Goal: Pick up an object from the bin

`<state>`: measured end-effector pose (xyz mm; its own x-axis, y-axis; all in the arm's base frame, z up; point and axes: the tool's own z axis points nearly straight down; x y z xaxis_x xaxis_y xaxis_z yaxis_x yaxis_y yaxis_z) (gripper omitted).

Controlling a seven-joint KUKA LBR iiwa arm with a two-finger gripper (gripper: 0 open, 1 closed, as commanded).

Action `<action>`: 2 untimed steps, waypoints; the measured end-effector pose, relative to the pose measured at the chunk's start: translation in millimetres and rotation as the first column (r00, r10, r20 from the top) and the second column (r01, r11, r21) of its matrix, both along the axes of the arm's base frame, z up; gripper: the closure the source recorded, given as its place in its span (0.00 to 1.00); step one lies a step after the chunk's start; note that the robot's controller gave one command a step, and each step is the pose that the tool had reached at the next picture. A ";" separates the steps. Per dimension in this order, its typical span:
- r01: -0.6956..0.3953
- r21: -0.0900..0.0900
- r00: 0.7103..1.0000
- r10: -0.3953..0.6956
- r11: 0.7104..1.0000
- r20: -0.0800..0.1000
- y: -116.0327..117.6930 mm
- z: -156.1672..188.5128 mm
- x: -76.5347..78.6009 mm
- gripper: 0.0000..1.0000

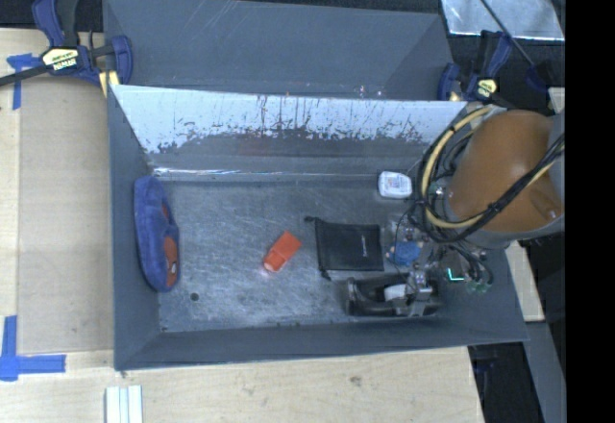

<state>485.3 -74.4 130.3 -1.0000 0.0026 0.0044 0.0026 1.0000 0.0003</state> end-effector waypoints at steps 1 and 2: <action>-0.433 -0.001 0.902 0.433 0.902 0.004 34.9 -50.5 1.2 0.00; -0.432 0.004 0.902 0.432 0.902 -0.005 34.6 -53.1 -2.6 1.00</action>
Offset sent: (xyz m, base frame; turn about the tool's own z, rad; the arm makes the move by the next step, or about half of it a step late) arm -0.0007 0.0350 -0.0536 -0.4467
